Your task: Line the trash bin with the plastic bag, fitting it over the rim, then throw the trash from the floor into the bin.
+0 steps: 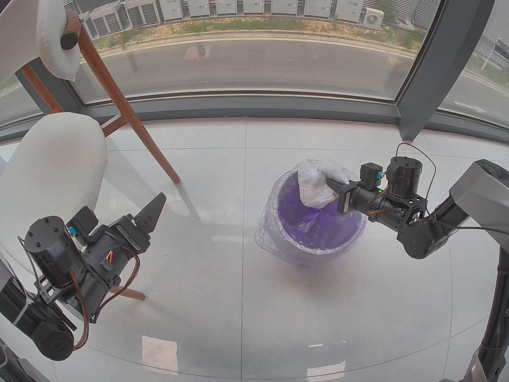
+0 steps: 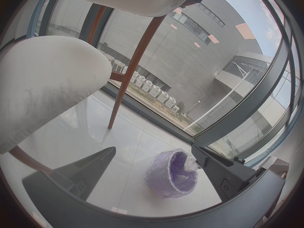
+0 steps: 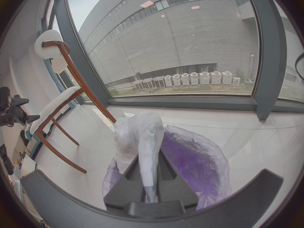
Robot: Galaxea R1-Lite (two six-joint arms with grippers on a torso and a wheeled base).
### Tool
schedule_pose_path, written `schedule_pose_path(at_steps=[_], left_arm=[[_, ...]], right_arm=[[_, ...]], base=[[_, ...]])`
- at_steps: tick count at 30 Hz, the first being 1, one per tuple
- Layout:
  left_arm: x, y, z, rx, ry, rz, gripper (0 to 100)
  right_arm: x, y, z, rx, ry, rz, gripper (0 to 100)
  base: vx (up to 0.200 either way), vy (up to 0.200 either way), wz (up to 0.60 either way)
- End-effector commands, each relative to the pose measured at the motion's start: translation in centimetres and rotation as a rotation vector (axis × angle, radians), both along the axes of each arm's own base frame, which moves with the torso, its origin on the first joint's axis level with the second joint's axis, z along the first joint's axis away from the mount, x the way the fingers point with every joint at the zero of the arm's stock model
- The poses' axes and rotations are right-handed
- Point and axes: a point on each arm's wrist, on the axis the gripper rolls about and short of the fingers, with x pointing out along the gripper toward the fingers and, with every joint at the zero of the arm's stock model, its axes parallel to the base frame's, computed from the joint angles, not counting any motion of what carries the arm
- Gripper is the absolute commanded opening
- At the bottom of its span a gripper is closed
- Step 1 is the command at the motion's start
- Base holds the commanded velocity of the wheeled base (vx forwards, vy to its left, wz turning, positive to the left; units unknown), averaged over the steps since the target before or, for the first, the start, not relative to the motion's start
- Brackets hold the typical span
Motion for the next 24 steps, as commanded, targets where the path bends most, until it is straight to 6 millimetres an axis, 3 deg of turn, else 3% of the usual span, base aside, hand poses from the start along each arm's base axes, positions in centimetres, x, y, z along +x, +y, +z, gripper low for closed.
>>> schedule_pose_path(at_steps=[1,10,24], left_arm=[[0.2,-0.1,-0.3,0.006,0.011,0.001,100],[0.0,0.0,-0.4,0.011,0.016,0.002,100],[0.1,0.1,-0.4,0.015,0.012,0.008,100]], right_arm=[[-0.1,-0.5,-1.3,-0.015,0.037,-0.024,0],[0.7,0.3,-4.1,-0.052,0.078,-0.009,0],[3.2,0.0,-5.6,-0.048,0.062,-0.058,0]], base=[[0.000,0.000,0.00],[0.000,0.000,0.00],[0.000,0.000,0.00]])
